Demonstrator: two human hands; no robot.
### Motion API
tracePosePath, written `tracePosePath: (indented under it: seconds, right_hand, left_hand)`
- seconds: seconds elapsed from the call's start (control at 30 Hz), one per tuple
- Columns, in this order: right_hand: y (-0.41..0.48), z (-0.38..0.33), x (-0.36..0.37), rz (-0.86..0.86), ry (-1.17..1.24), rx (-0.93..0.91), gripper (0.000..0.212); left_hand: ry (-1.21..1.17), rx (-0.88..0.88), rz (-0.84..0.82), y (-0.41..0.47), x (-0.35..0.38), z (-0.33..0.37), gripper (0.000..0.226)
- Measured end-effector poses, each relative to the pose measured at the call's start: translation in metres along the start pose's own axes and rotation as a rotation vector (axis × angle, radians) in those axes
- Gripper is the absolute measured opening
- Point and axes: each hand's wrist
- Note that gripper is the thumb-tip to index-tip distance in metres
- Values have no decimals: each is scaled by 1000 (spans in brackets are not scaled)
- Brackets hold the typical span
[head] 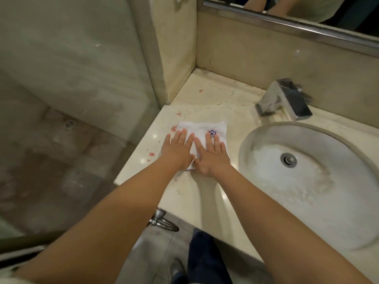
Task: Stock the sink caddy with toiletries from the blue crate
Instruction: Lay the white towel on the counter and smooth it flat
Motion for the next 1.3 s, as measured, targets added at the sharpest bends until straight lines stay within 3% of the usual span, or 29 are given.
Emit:
tracePosePath:
  seconds: [0.73,1.3]
  right_hand:
    - [-115,-49,86,-77,-51,-46,72]
    - [-94,-37,82,-82,-116,-82,65]
  left_hand:
    - [-38,-78,-11,-138,93,6,72]
    - [-61,-80,-27,-122,88,4,71]
Point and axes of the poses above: each hand's wrist, its own y-axis towards the middle knuckle, its own x-axis out of the palm, z = x × y, and after that the axes turned 5 degrees about -x, right-handed
